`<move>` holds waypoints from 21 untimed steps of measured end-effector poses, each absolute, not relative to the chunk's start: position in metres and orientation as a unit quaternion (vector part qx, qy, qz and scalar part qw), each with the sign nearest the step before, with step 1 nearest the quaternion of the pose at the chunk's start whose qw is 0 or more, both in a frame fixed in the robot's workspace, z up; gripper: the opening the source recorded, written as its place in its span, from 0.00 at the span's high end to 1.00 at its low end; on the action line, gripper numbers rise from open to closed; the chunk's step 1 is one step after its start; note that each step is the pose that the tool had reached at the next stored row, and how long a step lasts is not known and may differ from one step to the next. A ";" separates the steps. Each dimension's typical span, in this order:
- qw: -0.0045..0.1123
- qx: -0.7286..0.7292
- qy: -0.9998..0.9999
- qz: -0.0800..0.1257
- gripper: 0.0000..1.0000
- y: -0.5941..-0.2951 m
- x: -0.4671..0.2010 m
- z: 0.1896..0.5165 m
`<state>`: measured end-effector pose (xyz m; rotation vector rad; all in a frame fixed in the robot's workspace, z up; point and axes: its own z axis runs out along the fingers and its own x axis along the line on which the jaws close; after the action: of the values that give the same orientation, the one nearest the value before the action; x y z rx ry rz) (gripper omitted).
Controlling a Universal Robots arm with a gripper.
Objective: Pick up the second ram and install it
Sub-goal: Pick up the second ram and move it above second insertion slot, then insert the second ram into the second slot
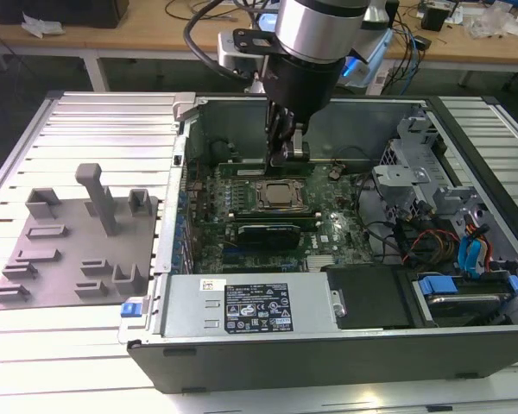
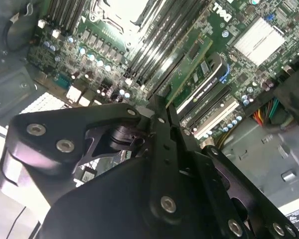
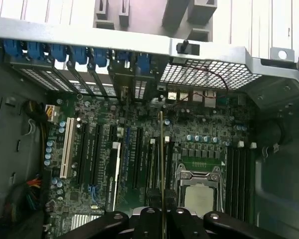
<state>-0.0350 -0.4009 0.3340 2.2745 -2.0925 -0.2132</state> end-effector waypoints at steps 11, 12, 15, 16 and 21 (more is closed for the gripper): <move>0.022 0.734 -0.675 -0.069 0.89 -0.395 -0.029 0.327; 0.022 0.734 -0.675 -0.069 0.89 -0.395 -0.029 0.327; 0.022 0.734 -0.675 -0.069 0.89 -0.395 -0.029 0.327; 0.022 0.734 -0.675 -0.069 0.89 -0.395 -0.029 0.327; 0.022 0.734 -0.675 -0.069 0.89 -0.395 -0.029 0.327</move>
<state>-0.0291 -0.3950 0.3271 2.2741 -2.0922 -0.2141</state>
